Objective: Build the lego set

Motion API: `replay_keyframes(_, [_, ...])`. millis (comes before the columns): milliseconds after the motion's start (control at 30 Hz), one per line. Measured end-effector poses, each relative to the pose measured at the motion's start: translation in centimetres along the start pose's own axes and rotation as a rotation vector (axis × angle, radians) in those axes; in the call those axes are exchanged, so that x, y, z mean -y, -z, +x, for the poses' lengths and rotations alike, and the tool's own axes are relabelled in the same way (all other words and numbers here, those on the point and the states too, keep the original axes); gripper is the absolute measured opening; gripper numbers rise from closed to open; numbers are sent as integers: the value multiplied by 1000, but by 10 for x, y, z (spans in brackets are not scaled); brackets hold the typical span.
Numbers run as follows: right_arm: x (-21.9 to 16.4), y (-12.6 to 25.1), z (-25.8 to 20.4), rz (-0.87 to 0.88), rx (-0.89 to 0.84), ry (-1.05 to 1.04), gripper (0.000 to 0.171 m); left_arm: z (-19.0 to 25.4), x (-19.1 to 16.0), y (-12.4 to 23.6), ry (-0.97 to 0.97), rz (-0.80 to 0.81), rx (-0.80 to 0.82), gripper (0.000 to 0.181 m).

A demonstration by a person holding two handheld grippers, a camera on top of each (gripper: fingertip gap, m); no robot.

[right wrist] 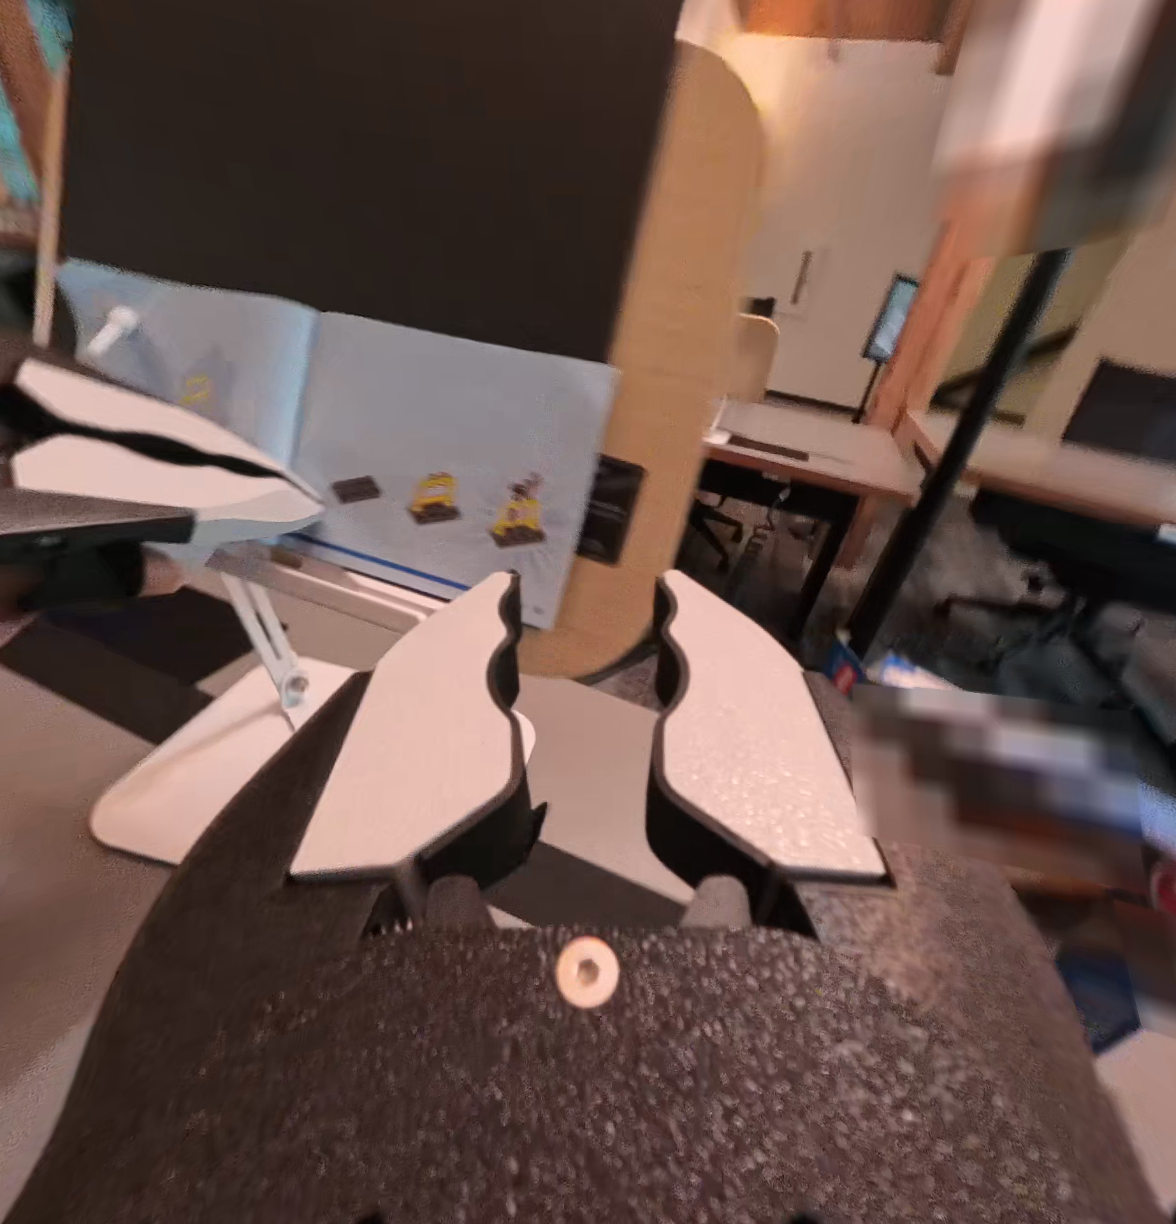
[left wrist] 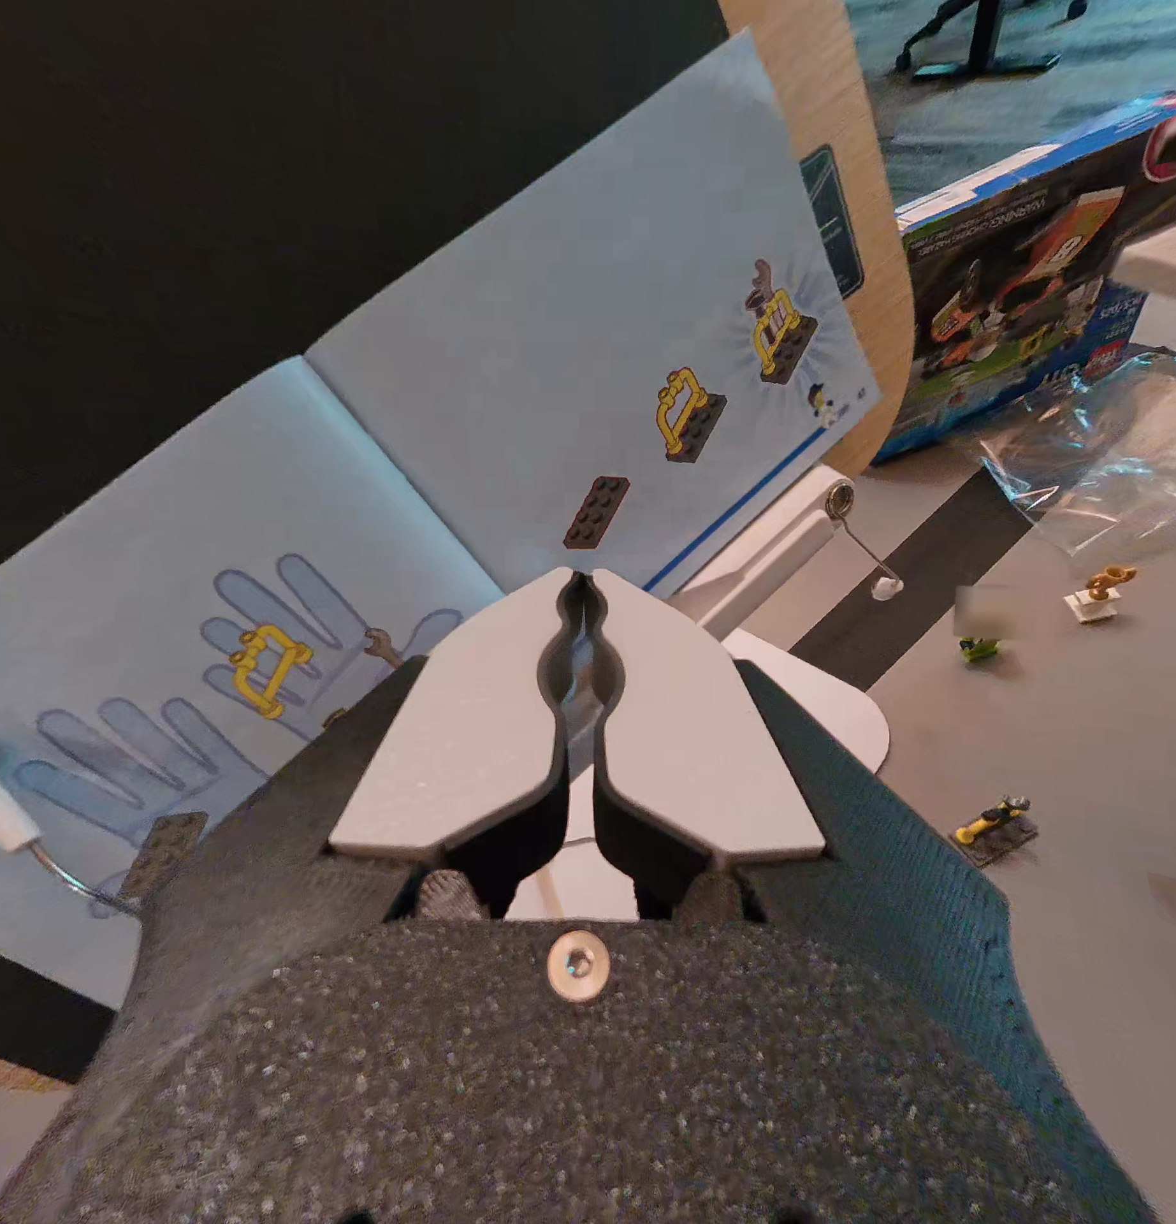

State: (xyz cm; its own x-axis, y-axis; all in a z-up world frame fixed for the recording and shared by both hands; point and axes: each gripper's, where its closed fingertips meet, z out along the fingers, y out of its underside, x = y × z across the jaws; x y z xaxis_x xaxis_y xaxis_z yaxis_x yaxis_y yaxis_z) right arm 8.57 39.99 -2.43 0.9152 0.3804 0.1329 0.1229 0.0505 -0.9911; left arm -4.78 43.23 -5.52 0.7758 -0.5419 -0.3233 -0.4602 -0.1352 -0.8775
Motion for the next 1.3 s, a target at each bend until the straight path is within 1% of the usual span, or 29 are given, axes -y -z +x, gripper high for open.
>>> replay_keyframes(100, [20,-30,-21,-33,55,200,46,0,1,0,3,4,-7,0])
replay_keyframes(200, [29,-63,-23,-48,46,379,51,0,0,1,-12,0,-10,0])
replay_keyframes(300, [24,-85,-22,-90,42,425,53,0,0,1,-15,0,-18,0])
replay_keyframes(367, [24,-89,-20,-61,9,453,48,0,-1,0,-9,-4,-27,0])
replay_keyframes(433, [24,-89,-20,-32,-2,452,48,-1,-1,0,0,2,-38,0])
replay_keyframes(467, [24,-88,-20,-24,-5,452,45,-1,-1,0,3,7,-41,0])
replay_keyframes(633, [17,-88,-33,0,14,503,8,0,-1,1,-2,26,-38,0])
replay_keyframes(700, [15,-88,-37,0,22,495,0,0,-1,1,6,31,-46,0])
replay_keyframes(733, [16,-87,-37,-2,17,489,2,0,-1,1,11,33,-51,0])
replay_keyframes(767, [19,-86,-34,0,-1,484,12,0,-1,2,17,35,-56,0])
replay_keyframes(833, [29,-85,-25,16,-29,458,41,0,-1,2,19,40,-62,0])
replay_keyframes(867, [32,-87,-20,10,-29,434,49,0,-1,3,16,42,-62,0])
replay_keyframes(900, [32,-89,-17,-9,-13,410,52,0,-1,3,14,45,-61,0])
replay_keyframes(1033, [32,-92,-14,-13,7,406,49,-1,-1,2,16,55,-59,0])
replay_keyframes(1300, [33,-88,-11,23,-24,395,32,-1,-1,3,31,60,-66,0])
